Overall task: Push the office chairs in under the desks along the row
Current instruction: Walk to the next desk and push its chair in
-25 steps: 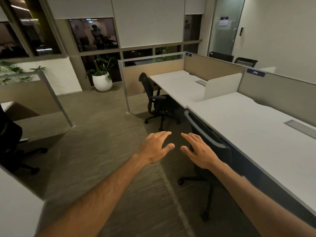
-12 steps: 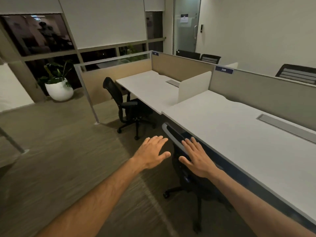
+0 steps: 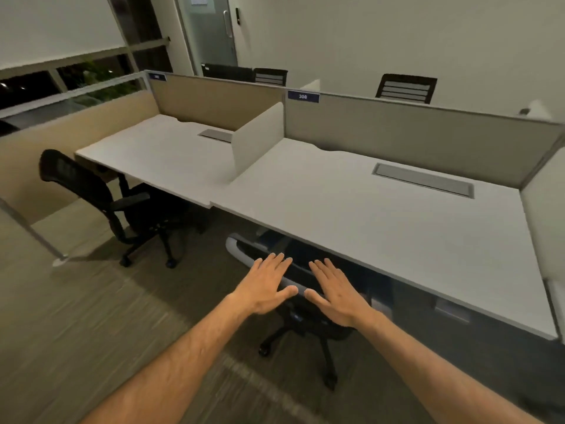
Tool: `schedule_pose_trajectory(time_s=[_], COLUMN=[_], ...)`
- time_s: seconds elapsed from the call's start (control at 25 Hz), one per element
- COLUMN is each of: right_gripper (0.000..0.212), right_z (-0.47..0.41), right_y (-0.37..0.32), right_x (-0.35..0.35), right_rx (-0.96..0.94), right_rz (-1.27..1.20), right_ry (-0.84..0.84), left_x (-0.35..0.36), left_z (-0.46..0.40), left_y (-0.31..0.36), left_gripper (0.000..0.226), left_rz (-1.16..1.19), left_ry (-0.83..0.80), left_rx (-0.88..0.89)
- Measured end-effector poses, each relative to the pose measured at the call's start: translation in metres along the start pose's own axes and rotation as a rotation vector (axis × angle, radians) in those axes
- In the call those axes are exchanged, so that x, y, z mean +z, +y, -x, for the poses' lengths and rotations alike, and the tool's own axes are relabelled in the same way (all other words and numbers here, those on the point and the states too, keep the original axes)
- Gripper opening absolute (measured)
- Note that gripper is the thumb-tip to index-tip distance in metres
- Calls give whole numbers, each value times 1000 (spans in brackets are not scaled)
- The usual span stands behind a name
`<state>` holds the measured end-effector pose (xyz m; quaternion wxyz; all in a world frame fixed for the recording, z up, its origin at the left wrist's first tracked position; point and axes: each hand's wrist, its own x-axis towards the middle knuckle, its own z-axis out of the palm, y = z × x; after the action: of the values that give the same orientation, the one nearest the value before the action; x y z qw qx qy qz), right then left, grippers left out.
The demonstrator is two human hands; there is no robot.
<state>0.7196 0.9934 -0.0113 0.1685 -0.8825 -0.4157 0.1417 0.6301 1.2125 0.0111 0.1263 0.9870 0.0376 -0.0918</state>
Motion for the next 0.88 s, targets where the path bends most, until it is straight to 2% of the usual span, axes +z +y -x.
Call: schedule_pose_trajectory(time_s=[0.2,0.36,0.64,0.88], right_gripper=[73,69,70,69], right_z=[-15,-21,-17,-15], right_y=[-3,-13,-15,-8], right_x=[23,44,40,41], right_rx=[197,337,435,475], right_rz=[-15,44,162,229], right_ry=[0,63,177,251], left_x=[7,8,-2,3], left_z=[-28,-46,-74,-88], left_y=[-44,-78,-126,-133], left_gripper=[77,74,77,85], left_rz=[-26,-49,-115,-155], left_ry=[-115,-110,-82,-39], left_rx=[150,250,349,368])
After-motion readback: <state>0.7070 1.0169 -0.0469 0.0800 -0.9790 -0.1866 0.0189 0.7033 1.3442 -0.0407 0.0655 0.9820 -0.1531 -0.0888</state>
